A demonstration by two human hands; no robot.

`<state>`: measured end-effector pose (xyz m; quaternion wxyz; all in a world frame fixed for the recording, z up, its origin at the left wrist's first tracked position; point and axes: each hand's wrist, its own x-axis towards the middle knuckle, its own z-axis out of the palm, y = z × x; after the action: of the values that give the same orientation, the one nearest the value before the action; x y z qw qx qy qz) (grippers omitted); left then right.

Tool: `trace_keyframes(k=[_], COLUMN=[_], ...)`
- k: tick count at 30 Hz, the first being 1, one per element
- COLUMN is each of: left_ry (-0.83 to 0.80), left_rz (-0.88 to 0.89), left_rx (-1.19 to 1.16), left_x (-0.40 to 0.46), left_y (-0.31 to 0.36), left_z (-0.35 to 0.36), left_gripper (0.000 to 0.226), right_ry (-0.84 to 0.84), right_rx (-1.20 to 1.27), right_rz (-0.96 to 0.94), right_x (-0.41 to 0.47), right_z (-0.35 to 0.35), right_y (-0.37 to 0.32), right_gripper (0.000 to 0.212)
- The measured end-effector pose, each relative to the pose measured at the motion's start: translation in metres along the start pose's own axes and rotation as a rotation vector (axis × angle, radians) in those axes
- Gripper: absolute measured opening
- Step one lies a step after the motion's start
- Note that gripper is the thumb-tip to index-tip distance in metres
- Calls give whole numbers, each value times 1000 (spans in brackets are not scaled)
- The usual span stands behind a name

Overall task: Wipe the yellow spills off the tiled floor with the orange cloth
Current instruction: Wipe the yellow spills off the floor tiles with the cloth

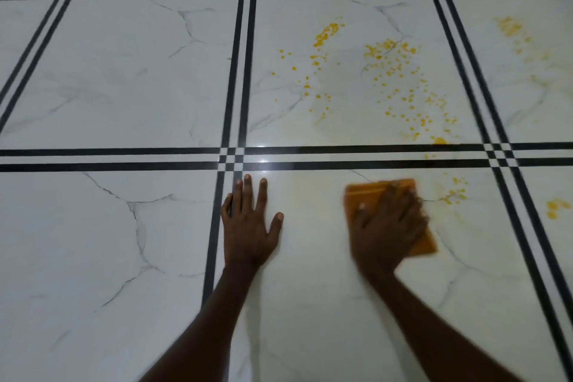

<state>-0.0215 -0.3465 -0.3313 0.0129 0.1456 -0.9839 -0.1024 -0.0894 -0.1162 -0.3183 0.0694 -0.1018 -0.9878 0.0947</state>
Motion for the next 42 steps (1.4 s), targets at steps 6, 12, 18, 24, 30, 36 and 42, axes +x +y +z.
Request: trace_keyframes(k=[6,12,18,24,30,36,42], left_ry=[-9,35,12,10,12,13,26], left_rz=[19,8,119,110,102,119,105], left_rx=[3,67,-14,82,70,29,14], left_x=[-2,-6,15,14,20,20,22], left_y=[-1,-2,115,130,135,131,133], left_z=[-2,1,18,26,24,26,28], left_gripper=[77,75,72,68,70,72,73], right_ry=[-271,-44,-183,-102,-36,-148,38], right_rx=[0,-26,27,-41,-54,-69,-7], right_rz=[-927,-97,-367,-439,21,-540,294], right_x=[-22,54,-100,54,25,154,97], right_z=[-7,-9,-38,-20,-24,11,-15], right_y=[37,101,126,181,118,86,123], right_gripper=[79,73,81,72,78,74,75])
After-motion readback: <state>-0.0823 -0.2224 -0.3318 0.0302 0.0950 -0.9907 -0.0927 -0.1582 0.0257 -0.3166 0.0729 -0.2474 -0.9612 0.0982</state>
